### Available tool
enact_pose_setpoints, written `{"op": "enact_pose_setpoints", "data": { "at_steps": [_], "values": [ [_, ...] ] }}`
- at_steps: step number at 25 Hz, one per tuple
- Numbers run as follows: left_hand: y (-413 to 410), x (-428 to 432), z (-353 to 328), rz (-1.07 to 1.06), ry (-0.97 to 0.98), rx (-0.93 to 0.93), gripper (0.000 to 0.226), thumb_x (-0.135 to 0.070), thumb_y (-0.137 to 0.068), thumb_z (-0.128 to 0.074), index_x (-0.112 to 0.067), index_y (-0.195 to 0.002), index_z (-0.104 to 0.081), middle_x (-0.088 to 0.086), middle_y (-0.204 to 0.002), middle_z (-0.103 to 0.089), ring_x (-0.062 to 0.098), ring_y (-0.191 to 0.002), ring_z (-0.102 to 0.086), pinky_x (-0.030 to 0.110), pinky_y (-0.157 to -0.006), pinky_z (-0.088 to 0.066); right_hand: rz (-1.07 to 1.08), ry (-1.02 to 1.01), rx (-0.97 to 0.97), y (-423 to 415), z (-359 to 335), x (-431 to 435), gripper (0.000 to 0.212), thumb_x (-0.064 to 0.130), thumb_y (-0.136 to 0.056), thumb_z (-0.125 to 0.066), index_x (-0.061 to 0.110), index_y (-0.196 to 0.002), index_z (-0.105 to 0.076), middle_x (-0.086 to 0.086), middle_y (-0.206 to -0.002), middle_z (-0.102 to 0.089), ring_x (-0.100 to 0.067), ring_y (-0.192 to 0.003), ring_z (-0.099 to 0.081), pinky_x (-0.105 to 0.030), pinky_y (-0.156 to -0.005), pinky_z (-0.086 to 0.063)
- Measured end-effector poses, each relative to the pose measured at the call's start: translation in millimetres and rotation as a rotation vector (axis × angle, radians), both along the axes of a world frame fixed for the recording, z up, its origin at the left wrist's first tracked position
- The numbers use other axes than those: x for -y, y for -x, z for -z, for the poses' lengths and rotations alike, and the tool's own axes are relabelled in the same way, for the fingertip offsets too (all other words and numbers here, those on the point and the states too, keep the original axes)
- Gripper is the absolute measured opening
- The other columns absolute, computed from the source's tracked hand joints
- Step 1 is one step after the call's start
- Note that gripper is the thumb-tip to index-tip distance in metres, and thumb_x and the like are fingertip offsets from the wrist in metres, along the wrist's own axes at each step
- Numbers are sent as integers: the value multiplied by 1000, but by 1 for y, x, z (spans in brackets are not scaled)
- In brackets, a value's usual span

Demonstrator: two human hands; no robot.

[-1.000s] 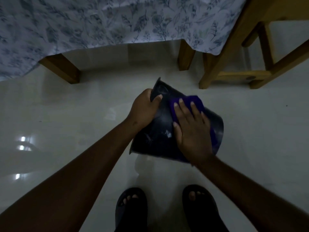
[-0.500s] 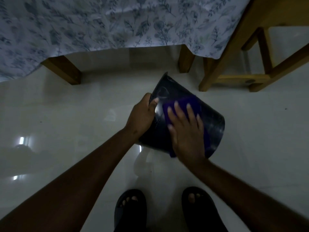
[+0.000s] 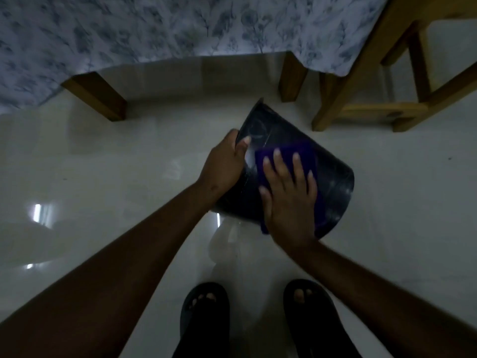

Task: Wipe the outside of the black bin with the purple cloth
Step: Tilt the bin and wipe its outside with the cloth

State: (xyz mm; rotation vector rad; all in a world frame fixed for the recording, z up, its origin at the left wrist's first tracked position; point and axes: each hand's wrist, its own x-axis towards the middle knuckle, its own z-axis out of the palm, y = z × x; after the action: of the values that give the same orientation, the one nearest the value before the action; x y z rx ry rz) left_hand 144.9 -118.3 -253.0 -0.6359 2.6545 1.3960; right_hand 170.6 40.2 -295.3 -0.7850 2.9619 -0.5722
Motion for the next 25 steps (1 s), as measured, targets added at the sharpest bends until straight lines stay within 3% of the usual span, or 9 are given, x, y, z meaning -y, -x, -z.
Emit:
{"op": "enact_pose_setpoints", "data": {
  "at_steps": [2,5,8,10,13,18,23,25],
  "values": [
    [3,0,-1,-3,-10,-7,31,-34,-103,-33,-10,-107,-52,2,-94,-61,10,-76,-56,15,-61,-42,103,46,50,55,-7,9,49,37,-99,-28,22,-145,-34,-3,-156,-32,-27,-144,-26,-48,-114,-21],
    [7,1,-1,-10,6,-7,30,-33,-103,-34,-9,-104,-51,2,-91,-59,3,-70,-52,5,-56,-39,214,112,146,106,-9,8,50,36,-100,-28,15,-143,-41,-8,-150,-42,-30,-137,-39,-47,-111,-32],
    [11,3,0,-12,9,3,30,-33,-103,-33,-9,-105,-52,2,-91,-60,4,-69,-52,1,-54,-38,159,-49,69,48,-2,1,56,37,-98,-19,20,-151,-19,-5,-160,-20,-31,-147,-16,-52,-117,-17],
    [11,4,3,-8,30,1,30,-33,-103,-32,-11,-107,-52,0,-92,-59,3,-70,-51,4,-55,-39,32,-107,34,-19,7,-6,59,32,-97,-24,22,-153,-9,-3,-162,-6,-31,-149,-2,-54,-117,-7],
    [4,1,2,5,-8,-21,27,-33,-103,-31,-14,-109,-51,-2,-97,-59,5,-78,-55,12,-64,-41,-22,-54,7,-29,8,-5,58,31,-97,-28,23,-152,-12,-2,-162,-9,-28,-149,-2,-53,-117,-8],
    [-2,1,3,-4,0,-27,29,-36,-102,-31,-16,-107,-50,-7,-88,-58,9,-78,-58,20,-67,-45,242,67,155,90,-15,9,54,44,-99,-22,18,-145,-34,-5,-154,-36,-28,-142,-31,-50,-113,-27],
    [-11,-1,9,-52,23,-26,32,-39,-102,-30,-16,-105,-52,-1,-89,-63,13,-77,-61,25,-65,-50,101,-147,56,-18,2,-15,68,51,-95,-29,17,-152,-16,-8,-161,-13,-32,-148,-6,-56,-116,-12],
    [-17,-3,12,-70,57,-49,29,-38,-102,-30,-17,-100,-51,-5,-82,-61,7,-70,-60,17,-59,-49,40,-168,12,-28,10,-13,70,52,-94,-31,16,-152,-17,-10,-161,-13,-35,-148,-7,-58,-115,-13]
  ]
}}
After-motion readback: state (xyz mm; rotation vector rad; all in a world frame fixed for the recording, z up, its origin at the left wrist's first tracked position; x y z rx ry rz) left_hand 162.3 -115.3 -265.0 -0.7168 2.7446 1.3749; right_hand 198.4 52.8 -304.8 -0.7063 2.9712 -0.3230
